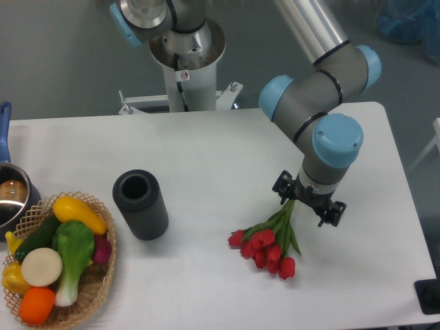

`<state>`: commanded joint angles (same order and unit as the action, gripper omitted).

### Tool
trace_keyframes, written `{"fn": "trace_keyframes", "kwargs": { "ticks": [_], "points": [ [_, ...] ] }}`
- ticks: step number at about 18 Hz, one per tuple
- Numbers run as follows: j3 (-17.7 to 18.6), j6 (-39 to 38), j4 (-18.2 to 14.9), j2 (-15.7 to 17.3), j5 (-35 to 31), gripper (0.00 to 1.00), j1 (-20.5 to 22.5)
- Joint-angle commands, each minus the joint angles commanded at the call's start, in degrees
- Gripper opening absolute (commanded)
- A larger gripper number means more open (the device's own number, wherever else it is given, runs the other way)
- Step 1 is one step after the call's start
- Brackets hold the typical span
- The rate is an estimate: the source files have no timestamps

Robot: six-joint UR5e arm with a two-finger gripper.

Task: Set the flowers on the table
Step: 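Open the gripper and lift it away from the tulip stems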

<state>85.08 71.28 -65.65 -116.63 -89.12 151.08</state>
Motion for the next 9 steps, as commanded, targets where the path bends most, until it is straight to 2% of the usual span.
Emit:
{"fn": "trace_keyframes", "kwargs": {
  "ticks": [5, 9],
  "points": [
    [0.2, 5.9, -1.1, 1.4, -2.1, 1.00, 2.0],
    [0.2, 6.4, -1.4, 1.7, -3.6, 1.00, 3.3]
  ]
}}
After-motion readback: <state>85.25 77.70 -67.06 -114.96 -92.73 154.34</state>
